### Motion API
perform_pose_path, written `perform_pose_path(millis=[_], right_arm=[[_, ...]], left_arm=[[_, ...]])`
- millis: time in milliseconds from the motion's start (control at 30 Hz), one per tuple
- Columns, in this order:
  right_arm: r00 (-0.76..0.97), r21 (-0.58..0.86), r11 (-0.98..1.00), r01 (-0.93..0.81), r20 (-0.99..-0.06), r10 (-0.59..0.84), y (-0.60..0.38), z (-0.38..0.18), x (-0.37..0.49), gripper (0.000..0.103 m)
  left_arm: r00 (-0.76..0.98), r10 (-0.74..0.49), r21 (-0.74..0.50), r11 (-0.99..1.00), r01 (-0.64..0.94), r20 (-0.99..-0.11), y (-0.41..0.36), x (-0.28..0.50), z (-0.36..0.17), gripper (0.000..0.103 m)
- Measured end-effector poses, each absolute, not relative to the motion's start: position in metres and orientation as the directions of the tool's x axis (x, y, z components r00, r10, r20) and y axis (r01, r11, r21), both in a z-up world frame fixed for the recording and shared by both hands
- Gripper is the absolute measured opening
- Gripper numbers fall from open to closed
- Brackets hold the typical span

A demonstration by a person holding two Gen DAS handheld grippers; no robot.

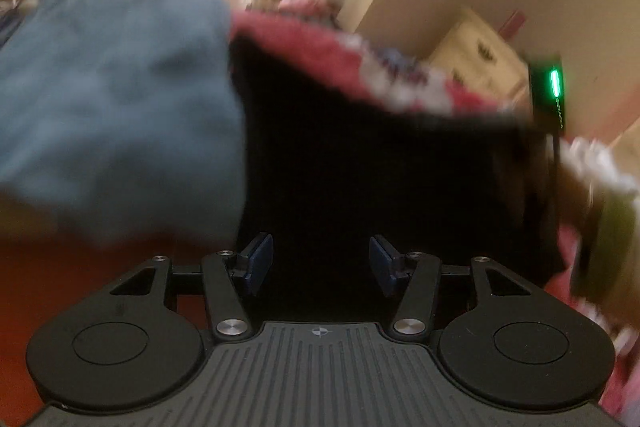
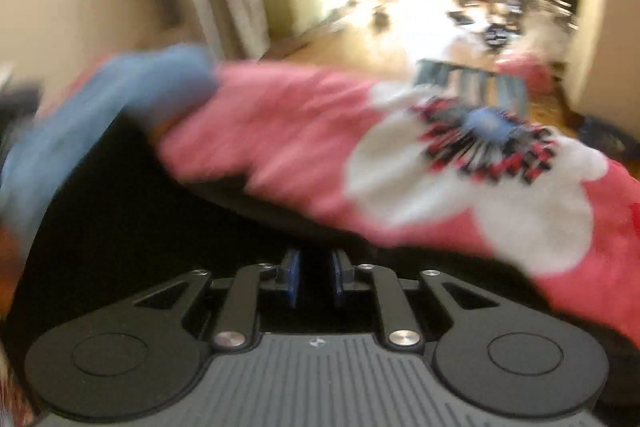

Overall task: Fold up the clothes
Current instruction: 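Lower the shirt beside the blue shirt and open the left gripper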

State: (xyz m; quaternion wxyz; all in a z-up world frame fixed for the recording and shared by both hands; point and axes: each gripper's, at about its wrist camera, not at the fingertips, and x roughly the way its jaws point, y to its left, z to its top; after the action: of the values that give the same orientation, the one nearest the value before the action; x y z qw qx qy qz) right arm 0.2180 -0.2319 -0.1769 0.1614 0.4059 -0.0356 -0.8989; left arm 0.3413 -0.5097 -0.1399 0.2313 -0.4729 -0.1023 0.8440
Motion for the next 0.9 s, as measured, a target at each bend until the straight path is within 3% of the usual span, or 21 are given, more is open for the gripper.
perform_pose_path(millis=[67,233,367,600,800,900], right_arm=[[-0.667,0.257,-0.954,0.155,-0.685,-0.293,-0.218,-0.173,0.209,0.019],[-0.632,0.378,-0.909,0.174,-0.666,-0.398,-0.201,-0.162,0.233,0.019],[-0.553,0.472,-0.865,0.173,-0.680,-0.481,-0.185,-0.163,0.261,0.019],[-0.601,0.264,-0.961,0.087,-0.755,-0.261,-0.136,-0.170,0.283,0.018],[-0.757,0.394,-0.899,-0.192,-0.642,-0.119,-0.057,-0.155,0.255,0.019],[-0.753,0.464,-0.874,-0.142,-0.623,-0.209,-0.036,-0.137,0.281,0.020]], left_arm=[[-0.429,0.485,-0.419,-0.874,-0.244,-0.762,-0.520,0.347,-0.148,0.053],[-0.392,0.483,-0.457,-0.874,-0.163,-0.783,-0.543,0.352,-0.157,0.053],[-0.365,0.475,-0.435,-0.880,-0.191,-0.801,-0.544,0.364,-0.158,0.053],[-0.357,0.426,-0.330,-0.895,-0.299,-0.831,-0.519,0.371,-0.164,0.054],[-0.368,0.396,-0.260,-0.893,-0.367,-0.841,-0.516,0.382,-0.164,0.055],[-0.372,0.402,-0.279,-0.897,-0.342,-0.837,-0.520,0.384,-0.165,0.055]])
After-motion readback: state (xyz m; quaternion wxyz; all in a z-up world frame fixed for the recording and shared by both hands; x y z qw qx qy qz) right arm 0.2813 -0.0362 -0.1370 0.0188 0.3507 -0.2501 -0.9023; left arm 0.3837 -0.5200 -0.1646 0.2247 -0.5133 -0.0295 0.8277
